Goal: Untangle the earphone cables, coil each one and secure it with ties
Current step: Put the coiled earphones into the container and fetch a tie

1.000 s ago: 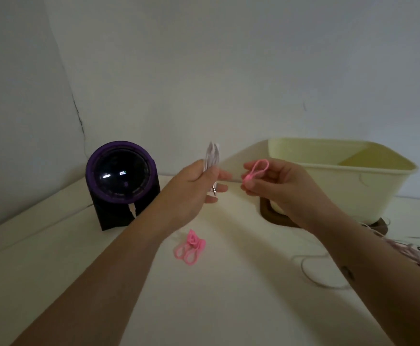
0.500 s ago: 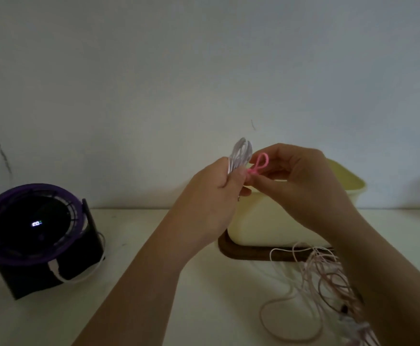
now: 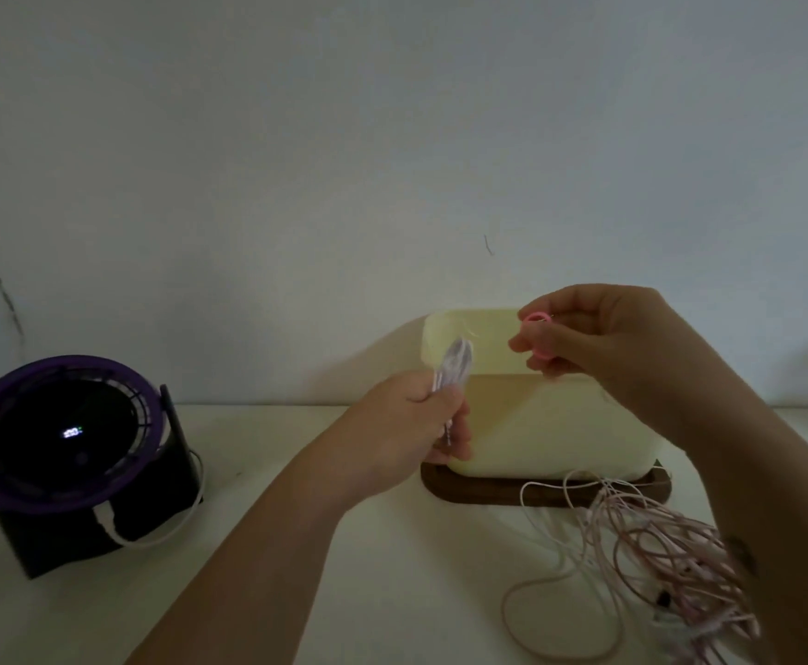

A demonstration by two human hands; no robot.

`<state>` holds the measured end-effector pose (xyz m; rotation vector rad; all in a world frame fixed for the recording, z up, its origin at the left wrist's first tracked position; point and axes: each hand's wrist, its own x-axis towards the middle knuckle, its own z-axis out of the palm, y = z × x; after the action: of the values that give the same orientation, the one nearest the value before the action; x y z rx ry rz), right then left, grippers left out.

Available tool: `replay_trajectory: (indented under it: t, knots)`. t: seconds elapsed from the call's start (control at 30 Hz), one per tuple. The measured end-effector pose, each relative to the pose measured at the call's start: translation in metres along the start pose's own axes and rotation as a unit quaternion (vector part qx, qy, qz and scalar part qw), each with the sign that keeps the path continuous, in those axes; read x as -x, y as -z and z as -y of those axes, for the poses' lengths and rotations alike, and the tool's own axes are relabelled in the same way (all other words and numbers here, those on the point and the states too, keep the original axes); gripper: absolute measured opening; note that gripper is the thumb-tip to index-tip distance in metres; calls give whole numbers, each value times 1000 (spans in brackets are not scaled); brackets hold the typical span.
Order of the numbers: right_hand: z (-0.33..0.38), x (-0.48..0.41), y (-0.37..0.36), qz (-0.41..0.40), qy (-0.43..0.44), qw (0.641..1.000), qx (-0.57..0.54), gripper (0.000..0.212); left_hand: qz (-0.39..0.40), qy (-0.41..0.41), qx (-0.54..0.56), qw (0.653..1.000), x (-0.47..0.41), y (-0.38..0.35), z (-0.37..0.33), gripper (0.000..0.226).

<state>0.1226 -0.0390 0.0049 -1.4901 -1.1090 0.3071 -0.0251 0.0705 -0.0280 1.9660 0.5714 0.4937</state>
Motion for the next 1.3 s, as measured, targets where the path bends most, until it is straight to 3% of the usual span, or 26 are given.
replay_trajectory:
  t: [0.1,0.17,0.27,0.37,0.53,0.93,1.17,1.3]
  knots:
    - [0,1,-11,-39,57,995,68,8,77,34,49,995,2,-15,-1,28]
    - [4,6,-22,-15,121,980,157,11,108,44,77,990,3,-23,-1,28]
    - [8,12,-35,68,189,936,289,19,108,56,114,986,2,-26,1,26]
    - [10,13,-37,91,191,913,348,23,91,49,152,983,2,-21,1,24]
    - [5,13,-34,54,166,931,322,6,102,35,185,977,2,-11,-3,25]
    - [-2,10,-35,103,174,938,281,14,142,77,245,956,-2,4,0,24]
    - [-5,9,-32,86,212,930,288,17,120,53,267,955,-2,5,-1,31]
    - [3,13,-27,62,190,954,225,9,106,33,279,954,-1,10,-2,22]
